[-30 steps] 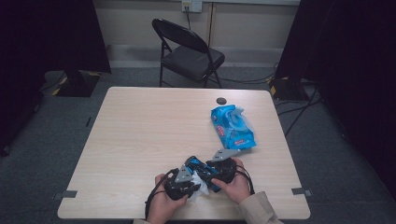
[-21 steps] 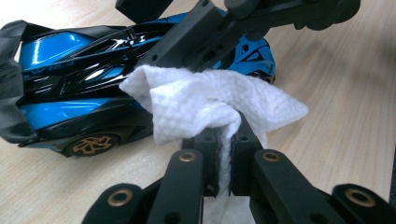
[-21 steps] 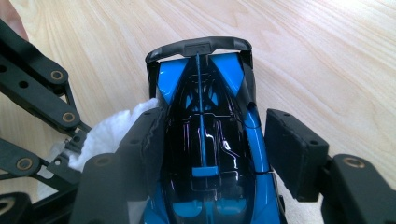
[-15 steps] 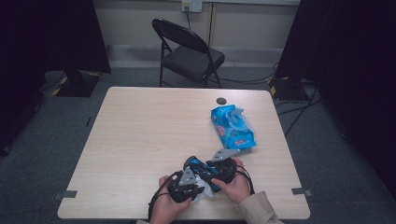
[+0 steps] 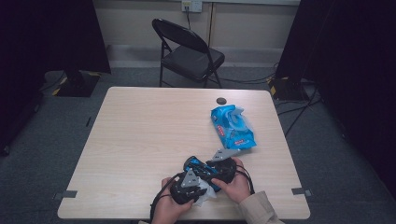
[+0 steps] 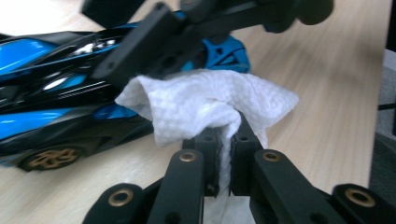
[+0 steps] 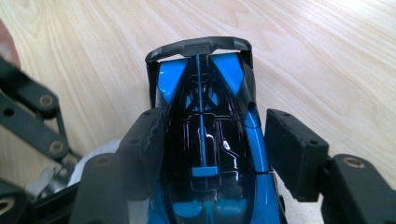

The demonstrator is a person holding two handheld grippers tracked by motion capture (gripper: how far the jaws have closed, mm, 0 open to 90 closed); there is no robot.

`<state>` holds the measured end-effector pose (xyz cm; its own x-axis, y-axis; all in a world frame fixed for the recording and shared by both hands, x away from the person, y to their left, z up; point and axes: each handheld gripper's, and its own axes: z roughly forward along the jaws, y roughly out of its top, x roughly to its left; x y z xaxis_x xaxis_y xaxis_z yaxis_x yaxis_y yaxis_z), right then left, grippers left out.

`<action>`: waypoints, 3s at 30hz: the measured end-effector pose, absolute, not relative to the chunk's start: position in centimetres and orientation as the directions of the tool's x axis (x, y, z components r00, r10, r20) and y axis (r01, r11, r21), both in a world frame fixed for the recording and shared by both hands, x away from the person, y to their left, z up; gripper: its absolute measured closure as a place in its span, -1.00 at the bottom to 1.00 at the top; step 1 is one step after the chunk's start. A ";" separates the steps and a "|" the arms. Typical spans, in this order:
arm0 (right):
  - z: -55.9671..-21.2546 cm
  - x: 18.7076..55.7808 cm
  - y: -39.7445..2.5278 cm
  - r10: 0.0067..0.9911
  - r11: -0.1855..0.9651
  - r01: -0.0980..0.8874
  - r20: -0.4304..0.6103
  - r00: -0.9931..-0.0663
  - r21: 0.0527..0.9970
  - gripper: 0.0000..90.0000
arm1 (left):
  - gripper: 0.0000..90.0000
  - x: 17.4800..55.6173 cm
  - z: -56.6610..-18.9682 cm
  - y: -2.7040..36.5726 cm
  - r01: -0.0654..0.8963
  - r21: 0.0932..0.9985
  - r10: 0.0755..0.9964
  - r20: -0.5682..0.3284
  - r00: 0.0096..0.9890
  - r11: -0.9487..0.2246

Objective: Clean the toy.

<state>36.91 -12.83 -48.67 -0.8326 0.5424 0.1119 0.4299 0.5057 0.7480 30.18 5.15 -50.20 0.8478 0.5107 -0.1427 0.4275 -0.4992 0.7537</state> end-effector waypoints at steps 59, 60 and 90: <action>-48.6 36.9 -12.8 0.547 0.506 0.437 0.115 -0.829 0.744 -0.13 | 0.90 30.2 -46.3 11.4 0.431 0.812 0.595 -0.132 0.793 -0.394; -48.6 36.9 -12.8 0.546 0.506 0.436 0.115 -0.830 0.744 -0.13 | 0.90 30.3 -46.2 11.9 0.436 0.814 0.608 -0.134 0.783 -0.382; -48.6 37.0 -12.8 0.543 0.511 0.436 0.114 -0.832 0.741 -0.13 | 0.86 33.7 -49.6 12.7 0.528 0.732 0.769 -0.008 0.640 -0.431</action>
